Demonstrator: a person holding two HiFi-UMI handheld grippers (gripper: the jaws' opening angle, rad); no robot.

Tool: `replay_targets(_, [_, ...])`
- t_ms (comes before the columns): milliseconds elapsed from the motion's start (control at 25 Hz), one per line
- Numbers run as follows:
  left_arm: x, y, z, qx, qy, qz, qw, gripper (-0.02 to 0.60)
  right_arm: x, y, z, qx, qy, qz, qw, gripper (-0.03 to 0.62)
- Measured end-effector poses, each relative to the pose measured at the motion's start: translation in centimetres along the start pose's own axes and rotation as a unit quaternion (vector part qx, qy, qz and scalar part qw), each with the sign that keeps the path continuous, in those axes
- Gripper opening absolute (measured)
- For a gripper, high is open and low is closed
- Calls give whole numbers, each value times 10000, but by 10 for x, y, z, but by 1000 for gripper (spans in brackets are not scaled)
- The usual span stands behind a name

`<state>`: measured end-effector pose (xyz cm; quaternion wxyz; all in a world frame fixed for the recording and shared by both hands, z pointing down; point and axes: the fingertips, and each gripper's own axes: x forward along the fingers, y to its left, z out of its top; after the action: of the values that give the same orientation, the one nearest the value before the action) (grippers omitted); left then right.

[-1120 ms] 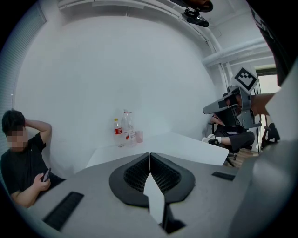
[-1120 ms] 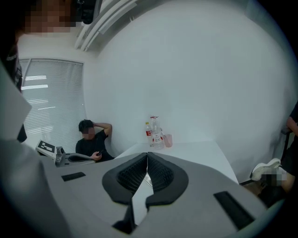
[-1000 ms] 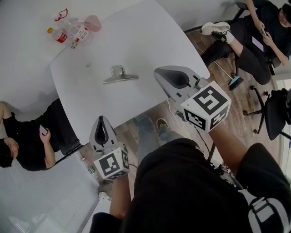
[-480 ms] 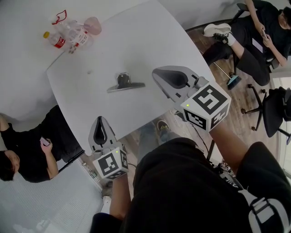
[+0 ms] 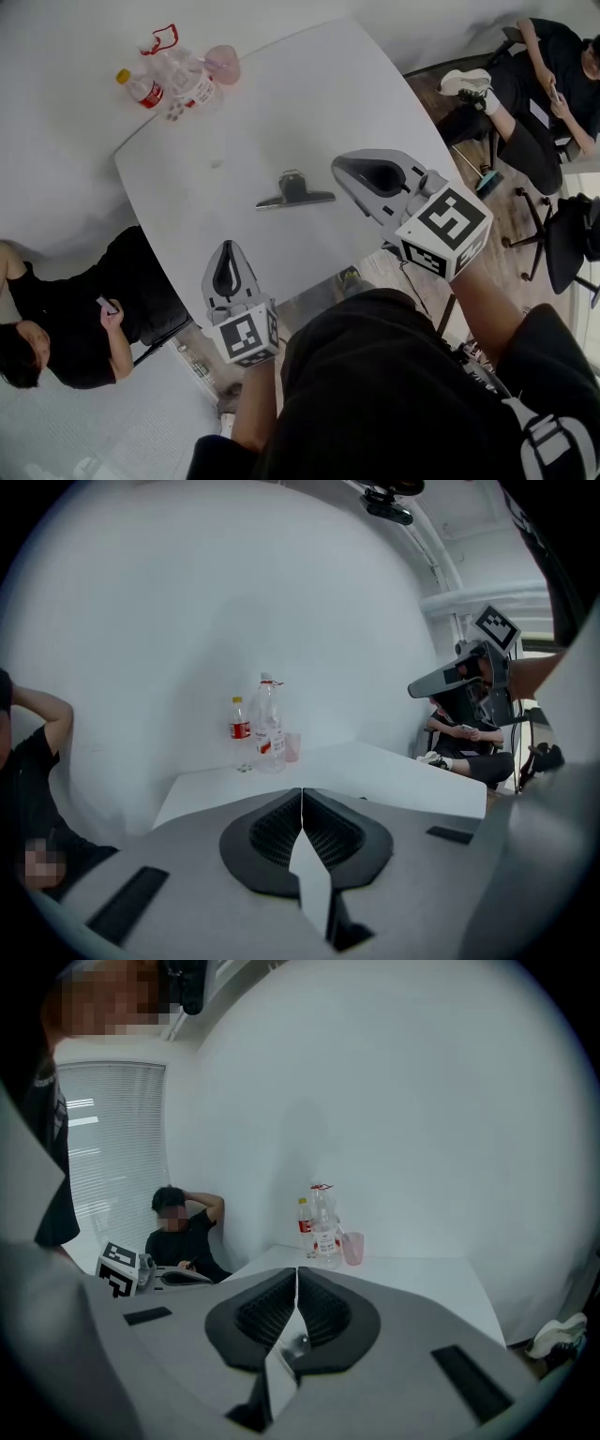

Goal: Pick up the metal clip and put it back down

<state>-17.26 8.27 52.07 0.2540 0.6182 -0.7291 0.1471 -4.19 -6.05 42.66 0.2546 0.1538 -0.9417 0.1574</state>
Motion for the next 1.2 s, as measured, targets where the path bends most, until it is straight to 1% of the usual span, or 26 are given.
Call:
replay_targets(200, [12, 15, 0, -59, 15, -82, 9999, 22, 17, 3, 9, -29, 87, 73, 9999, 20])
replay_targets(600, [36, 29, -10, -347, 12, -325, 9989, 22, 35, 6, 5, -279, 687, 102, 9972, 21])
replay_targets(640, [39, 30, -13, -361, 32, -348, 9987, 22, 37, 7, 1, -312, 800, 112, 9962, 35])
replay_targets(680, [42, 30, -16, -374, 59, -371, 9986, 23, 39, 8, -3, -334, 921, 140, 9951, 106])
replay_targets(720, [45, 30, -19, -383, 87, -399, 9984, 23, 40, 9, -7, -345, 1025, 177, 9940, 133])
replay_targets(840, [53, 26, -21, -431, 134, -464, 9979, 22, 40, 8, -17, -387, 1226, 242, 9914, 141])
replay_targets(920, [55, 23, -22, -460, 202, -449, 9977, 22, 39, 0, -22, -422, 1310, 144, 9904, 137])
replay_targets(1000, [57, 22, -24, -456, 303, -389, 9977, 23, 38, -14, -28, -447, 1389, 7, 9893, 64])
replay_targets(1040, [58, 20, -25, -479, 354, -367, 9976, 22, 40, -19, -32, -486, 1441, 9, 9884, 54])
replay_targets(1120, [62, 15, -26, -550, 468, -366, 9967, 23, 45, -26, -43, -580, 1546, 120, 9862, 44])
replay_targets(1200, [67, 11, -29, -532, 555, -308, 9966, 23, 51, -30, -54, -578, 1629, 294, 9845, 37])
